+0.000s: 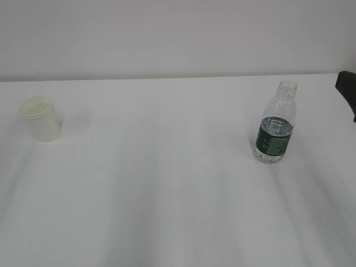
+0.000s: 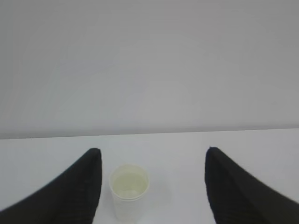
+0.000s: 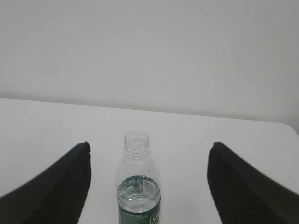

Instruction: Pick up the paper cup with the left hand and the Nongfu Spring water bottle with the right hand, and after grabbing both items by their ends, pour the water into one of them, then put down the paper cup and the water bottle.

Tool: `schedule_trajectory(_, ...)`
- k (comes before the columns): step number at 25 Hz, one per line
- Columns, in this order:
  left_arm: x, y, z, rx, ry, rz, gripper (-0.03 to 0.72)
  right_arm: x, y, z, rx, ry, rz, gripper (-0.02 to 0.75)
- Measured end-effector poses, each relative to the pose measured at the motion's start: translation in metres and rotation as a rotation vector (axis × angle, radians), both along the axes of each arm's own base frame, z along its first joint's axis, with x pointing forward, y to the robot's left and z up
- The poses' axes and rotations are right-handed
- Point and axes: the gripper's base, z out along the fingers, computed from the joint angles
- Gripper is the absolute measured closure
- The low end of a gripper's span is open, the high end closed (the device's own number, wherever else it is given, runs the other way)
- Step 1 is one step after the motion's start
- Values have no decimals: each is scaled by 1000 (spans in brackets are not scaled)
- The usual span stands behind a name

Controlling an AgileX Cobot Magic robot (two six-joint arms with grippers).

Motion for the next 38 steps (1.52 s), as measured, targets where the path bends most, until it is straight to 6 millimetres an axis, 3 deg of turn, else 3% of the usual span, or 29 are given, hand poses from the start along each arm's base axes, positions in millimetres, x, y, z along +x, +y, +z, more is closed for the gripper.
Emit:
schedule_trajectory(5,-13,2,25,5,73,-15,201,-14,-1,17,4,39,28,144)
schedule_trajectory(16,-56,0,63,16,217,-81,202,-41,1,27,4,64,127,145)
schedule_trajectory(22,-87,5,78,17,237,-49,204,-43,-4,26,-45,81,116,145)
schedule_trajectory(29,-121,12,82,18,239,-9,204,-42,-12,24,-106,90,74,145)
schedule_trajectory(38,-131,15,75,11,306,19,204,-41,-14,26,-202,50,71,145)
